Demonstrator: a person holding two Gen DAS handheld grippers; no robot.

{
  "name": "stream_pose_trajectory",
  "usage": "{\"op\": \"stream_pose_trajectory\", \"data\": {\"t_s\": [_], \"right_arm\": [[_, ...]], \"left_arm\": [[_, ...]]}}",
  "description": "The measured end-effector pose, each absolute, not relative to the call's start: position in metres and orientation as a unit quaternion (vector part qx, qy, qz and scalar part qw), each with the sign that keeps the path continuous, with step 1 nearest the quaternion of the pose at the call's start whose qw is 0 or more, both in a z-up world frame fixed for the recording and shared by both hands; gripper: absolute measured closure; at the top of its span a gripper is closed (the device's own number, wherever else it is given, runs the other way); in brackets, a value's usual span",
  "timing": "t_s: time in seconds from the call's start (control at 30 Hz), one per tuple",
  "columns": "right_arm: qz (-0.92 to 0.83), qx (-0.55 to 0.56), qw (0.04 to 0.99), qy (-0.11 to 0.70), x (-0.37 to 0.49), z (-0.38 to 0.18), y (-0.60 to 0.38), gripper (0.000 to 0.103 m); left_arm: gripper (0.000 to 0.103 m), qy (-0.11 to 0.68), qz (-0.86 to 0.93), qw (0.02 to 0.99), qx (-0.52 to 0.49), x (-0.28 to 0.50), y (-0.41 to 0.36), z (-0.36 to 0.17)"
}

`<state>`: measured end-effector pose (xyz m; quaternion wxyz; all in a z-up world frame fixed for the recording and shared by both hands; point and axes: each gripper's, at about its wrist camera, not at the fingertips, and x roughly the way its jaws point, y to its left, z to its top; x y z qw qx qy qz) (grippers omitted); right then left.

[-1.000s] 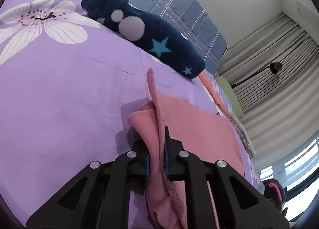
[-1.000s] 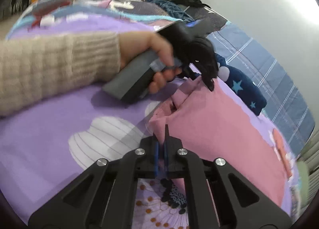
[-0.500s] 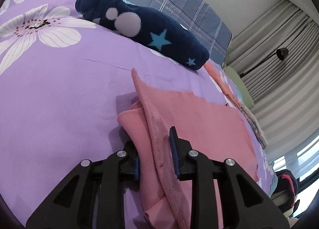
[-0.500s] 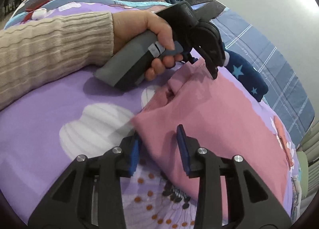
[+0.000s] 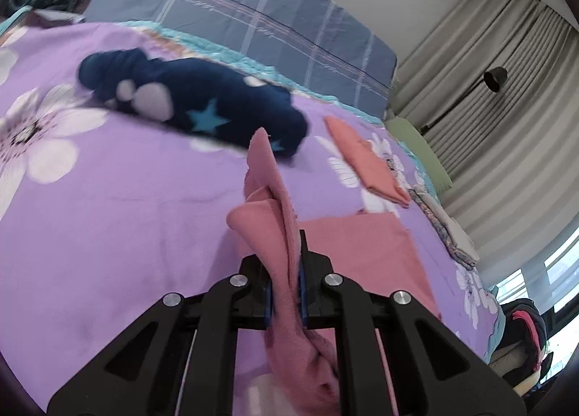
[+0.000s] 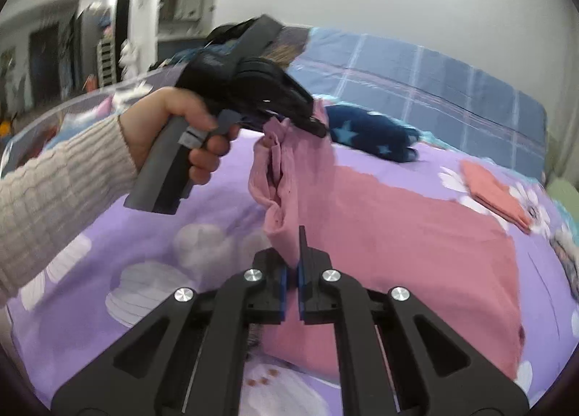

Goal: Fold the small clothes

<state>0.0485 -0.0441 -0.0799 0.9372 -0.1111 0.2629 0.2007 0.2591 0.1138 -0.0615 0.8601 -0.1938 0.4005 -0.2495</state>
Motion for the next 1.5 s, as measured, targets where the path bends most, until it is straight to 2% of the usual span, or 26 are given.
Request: {"op": "stream_pose_trajectory", "data": {"t_s": [0.33, 0.53, 0.87, 1.2, 1.27, 1.33, 1.37, 1.4, 1.5], "right_arm": [[0.157, -0.008, 0.95, 0.27, 0.044, -0.074, -0.14, 0.099], [0.134, 0.038, 0.952, 0.272, 0.042, -0.081, -0.192, 0.099], [0.096, 0.14, 0.938, 0.301, 0.045, -0.11, -0.281, 0.099], [0.105, 0.183, 0.925, 0.316, 0.045, -0.132, -0.306, 0.099], [0.109, 0.19, 0.922, 0.318, 0.044, -0.135, -0.307, 0.099], [0.113, 0.199, 0.919, 0.322, 0.047, -0.138, -0.311, 0.099], [0.116, 0.206, 0.916, 0.325, 0.048, -0.141, -0.313, 0.099], [0.118, 0.212, 0.913, 0.327, 0.048, -0.142, -0.314, 0.099], [0.125, 0.228, 0.906, 0.334, 0.049, -0.148, -0.319, 0.099]], "left_arm": [[0.093, 0.42, -0.259, 0.856, -0.152, 0.271, 0.012, -0.037], [0.093, 0.435, -0.259, 0.859, -0.082, 0.277, -0.064, -0.035], [0.093, 0.471, -0.256, 0.843, 0.03, 0.286, -0.178, -0.058], [0.091, 0.491, -0.23, 0.834, 0.102, 0.288, -0.226, -0.086], [0.086, 0.489, -0.23, 0.834, 0.11, 0.287, -0.231, -0.086], [0.061, 0.478, -0.238, 0.838, 0.112, 0.283, -0.233, -0.079], [0.057, 0.467, -0.239, 0.844, 0.113, 0.279, -0.233, -0.074], [0.049, 0.451, -0.241, 0.851, 0.118, 0.274, -0.232, -0.067], [0.039, 0.402, -0.244, 0.871, 0.144, 0.249, -0.22, -0.044]]}}
